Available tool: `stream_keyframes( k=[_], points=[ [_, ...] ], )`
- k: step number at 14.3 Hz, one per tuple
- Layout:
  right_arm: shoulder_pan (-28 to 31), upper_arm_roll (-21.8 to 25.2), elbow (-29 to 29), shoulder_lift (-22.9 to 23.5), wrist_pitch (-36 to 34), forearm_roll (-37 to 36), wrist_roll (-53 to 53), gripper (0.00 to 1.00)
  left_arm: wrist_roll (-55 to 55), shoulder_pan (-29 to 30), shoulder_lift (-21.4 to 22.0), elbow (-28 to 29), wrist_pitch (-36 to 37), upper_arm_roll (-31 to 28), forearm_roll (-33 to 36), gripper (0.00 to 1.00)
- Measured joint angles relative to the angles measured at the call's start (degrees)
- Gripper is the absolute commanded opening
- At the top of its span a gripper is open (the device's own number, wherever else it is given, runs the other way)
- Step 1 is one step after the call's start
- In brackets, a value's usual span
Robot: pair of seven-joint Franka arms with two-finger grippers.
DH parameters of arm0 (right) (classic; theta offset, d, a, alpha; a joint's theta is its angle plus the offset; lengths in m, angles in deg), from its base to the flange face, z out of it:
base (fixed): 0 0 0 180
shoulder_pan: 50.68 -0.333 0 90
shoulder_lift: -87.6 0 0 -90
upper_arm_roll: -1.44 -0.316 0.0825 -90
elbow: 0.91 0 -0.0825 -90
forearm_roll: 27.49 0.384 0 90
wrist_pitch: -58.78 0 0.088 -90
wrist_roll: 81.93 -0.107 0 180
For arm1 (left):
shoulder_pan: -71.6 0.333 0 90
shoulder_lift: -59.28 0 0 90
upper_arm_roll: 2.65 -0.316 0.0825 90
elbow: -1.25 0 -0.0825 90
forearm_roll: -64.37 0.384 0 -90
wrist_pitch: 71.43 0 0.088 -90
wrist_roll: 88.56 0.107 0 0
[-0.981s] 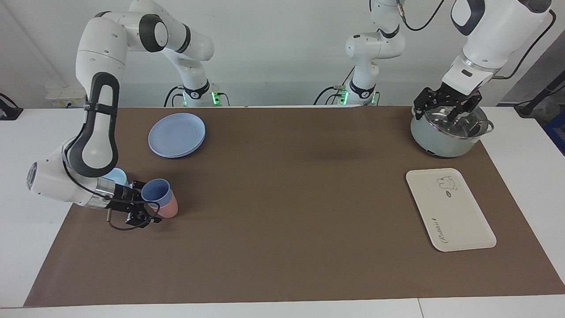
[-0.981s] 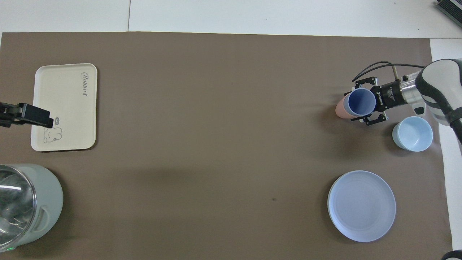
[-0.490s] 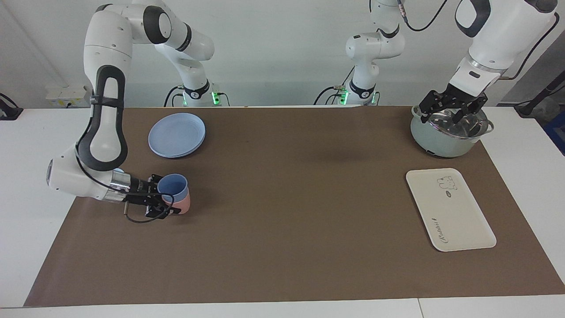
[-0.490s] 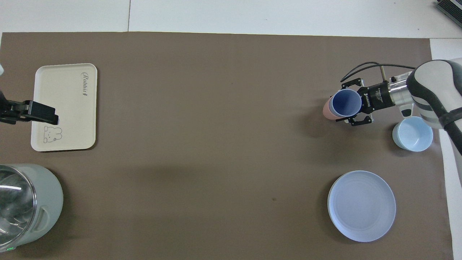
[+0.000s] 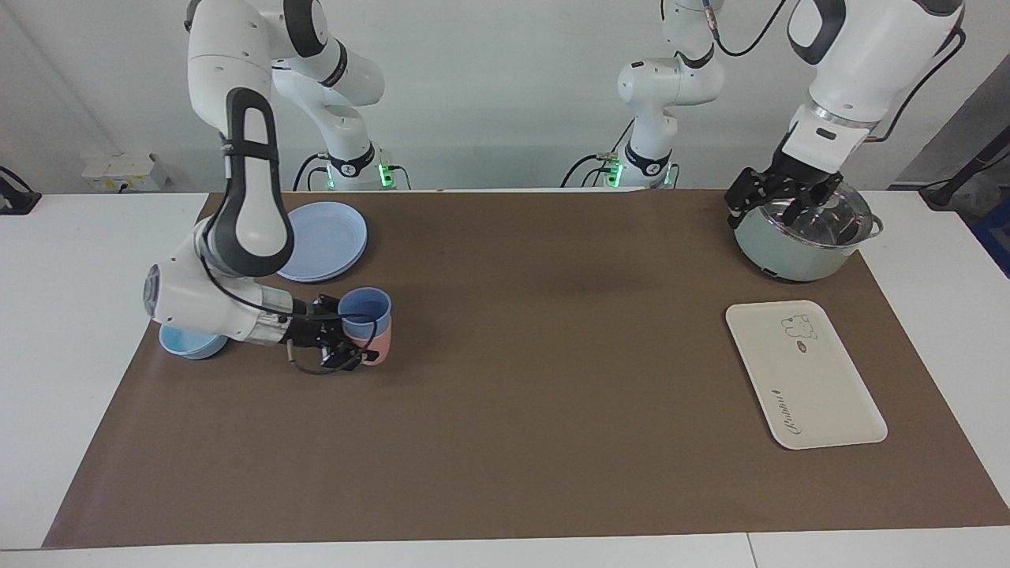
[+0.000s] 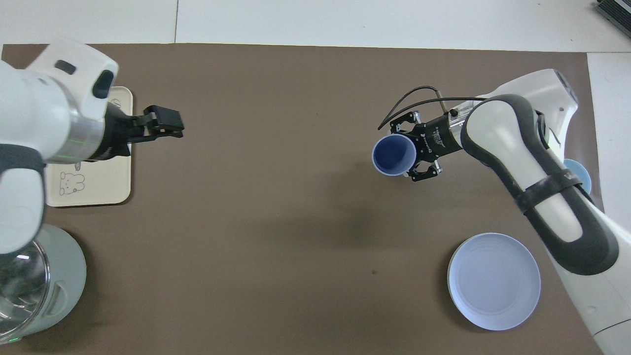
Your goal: Place cup on tray
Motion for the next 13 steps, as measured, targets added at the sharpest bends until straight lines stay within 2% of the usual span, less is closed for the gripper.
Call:
stream_keyframes(
  k=[2, 4, 8, 11, 13],
  points=[
    [-4.6, 0.0, -0.1, -1.3, 3.8, 0.0, -5.3, 0.00, -10.8, -7.0, 0.1, 3.4, -7.9, 0.2, 0.0, 1.00],
    [-8.3, 0.0, -0.2, -2.7, 6.8, 0.0, -10.5, 0.00, -15.9, -11.4, 0.1, 6.7, -13.5, 0.3, 0.0, 1.00],
    [-11.4, 0.0, -0.2, -4.5, 9.6, 0.0, -16.3, 0.00, -20.1, -15.3, -1.1, 12.6, -22.8, 0.0, 0.0, 0.96],
    [-11.8, 0.1, -0.3, -4.5, 10.0, 0.0, -16.4, 0.00, -23.6, -16.9, -2.5, 13.4, -26.2, 0.0, 0.0, 0.95],
    [-11.8, 0.1, -0.4, -4.5, 10.0, 0.0, -16.4, 0.00, -24.3, -17.2, -2.7, 13.4, -27.1, 0.0, 0.0, 0.83]
  ],
)
